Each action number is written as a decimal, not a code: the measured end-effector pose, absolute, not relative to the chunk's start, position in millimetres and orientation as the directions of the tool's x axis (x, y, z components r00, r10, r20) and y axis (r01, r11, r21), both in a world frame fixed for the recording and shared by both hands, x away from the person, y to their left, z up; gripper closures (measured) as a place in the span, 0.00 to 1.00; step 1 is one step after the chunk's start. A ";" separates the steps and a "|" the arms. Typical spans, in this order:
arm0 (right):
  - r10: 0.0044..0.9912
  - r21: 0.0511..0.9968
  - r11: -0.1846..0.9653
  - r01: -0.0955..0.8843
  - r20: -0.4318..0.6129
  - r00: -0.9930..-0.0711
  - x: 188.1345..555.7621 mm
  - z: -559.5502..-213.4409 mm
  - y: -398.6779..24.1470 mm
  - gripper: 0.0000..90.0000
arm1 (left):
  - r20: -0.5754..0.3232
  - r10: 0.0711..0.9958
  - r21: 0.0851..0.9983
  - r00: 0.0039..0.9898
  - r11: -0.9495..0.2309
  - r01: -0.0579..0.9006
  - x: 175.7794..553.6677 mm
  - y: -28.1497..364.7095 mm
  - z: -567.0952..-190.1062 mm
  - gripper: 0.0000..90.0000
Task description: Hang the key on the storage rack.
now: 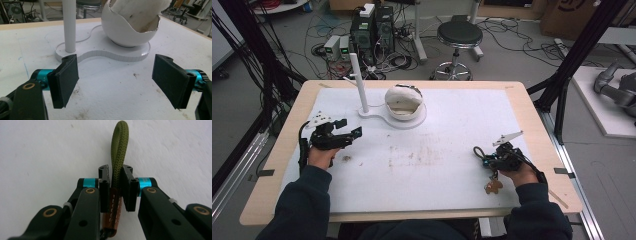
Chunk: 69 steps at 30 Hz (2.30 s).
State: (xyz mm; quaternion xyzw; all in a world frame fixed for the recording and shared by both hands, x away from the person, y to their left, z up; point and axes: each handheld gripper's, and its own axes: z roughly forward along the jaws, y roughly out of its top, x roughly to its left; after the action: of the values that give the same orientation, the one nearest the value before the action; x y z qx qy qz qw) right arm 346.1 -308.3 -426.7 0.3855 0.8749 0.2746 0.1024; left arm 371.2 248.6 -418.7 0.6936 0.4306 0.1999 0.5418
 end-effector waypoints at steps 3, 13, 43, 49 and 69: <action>0.732 0.600 0.540 0.591 0.012 -0.681 358.6 -430.9 -295.2 0.88 | -0.187 0.810 0.923 0.556 -0.048 0.381 371.3 246.2 -419.2 0.24; 0.755 0.620 0.520 0.587 -0.012 -0.656 369.4 -435.7 -293.0 0.59 | -0.190 0.814 0.923 0.548 -0.042 0.383 370.1 248.7 -419.1 0.24; 0.585 0.850 0.295 0.437 0.201 -0.786 358.6 -409.5 -265.3 0.88 | -0.261 0.688 0.941 0.677 0.023 0.339 367.1 214.4 -407.7 0.35; 0.507 0.873 0.278 0.401 0.221 -0.833 358.7 -404.2 -235.2 0.88 | -0.265 0.578 0.947 0.771 0.007 0.320 369.7 177.8 -400.7 0.42; 0.433 0.886 0.289 0.363 0.218 -0.875 358.1 -402.6 -204.5 0.88 | -0.293 0.406 0.944 0.866 -0.019 0.329 378.8 92.3 -399.5 0.69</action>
State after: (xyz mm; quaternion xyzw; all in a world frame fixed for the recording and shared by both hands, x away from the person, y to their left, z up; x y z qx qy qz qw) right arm 358.1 -204.5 -402.6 0.2481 0.8020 0.5424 0.0322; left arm 378.8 92.3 -399.5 0.7131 0.2576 0.0296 0.6514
